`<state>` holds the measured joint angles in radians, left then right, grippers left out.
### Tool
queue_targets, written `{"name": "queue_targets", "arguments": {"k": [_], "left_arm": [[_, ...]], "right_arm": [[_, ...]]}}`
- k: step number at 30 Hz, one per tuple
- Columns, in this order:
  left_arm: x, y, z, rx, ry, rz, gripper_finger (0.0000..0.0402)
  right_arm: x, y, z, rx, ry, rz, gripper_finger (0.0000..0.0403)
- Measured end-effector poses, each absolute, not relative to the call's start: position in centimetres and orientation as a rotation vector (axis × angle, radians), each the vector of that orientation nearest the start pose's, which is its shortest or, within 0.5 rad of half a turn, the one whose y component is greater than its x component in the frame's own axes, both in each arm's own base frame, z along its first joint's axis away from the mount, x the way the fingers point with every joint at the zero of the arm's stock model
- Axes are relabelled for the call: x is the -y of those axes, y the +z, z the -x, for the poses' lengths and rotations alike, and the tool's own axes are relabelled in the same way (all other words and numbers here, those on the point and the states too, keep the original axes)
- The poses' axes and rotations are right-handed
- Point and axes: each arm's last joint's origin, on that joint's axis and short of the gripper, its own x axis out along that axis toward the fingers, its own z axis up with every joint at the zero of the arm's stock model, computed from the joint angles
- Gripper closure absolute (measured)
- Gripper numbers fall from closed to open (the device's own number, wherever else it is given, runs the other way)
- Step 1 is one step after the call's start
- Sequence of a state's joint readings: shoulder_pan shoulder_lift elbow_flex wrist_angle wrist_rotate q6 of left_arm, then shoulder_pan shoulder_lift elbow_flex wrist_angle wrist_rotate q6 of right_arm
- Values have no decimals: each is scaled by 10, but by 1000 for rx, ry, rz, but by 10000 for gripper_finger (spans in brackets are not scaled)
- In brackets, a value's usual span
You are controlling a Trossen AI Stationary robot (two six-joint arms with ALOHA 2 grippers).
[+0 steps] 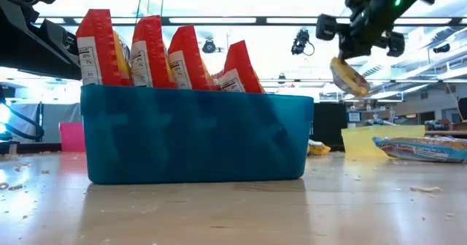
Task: Sort Maruchan noodles
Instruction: Put the yellow noodle pack into the yellow bin
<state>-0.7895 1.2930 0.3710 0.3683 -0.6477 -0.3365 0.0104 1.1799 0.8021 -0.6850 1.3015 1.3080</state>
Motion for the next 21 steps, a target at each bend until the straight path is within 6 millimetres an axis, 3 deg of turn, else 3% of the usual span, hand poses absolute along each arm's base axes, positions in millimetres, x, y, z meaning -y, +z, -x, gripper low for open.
{"name": "queue_targets", "arguments": {"k": [13, 21], "left_arm": [[145, 150, -168, -438, -83, -29, 340], [145, 150, -168, -438, -83, -30, 340]], "right_arm": [[105, 211, -163, 268, -1896, -524, 393], [146, 209, -152, 409, -1978, -611, 394]]}}
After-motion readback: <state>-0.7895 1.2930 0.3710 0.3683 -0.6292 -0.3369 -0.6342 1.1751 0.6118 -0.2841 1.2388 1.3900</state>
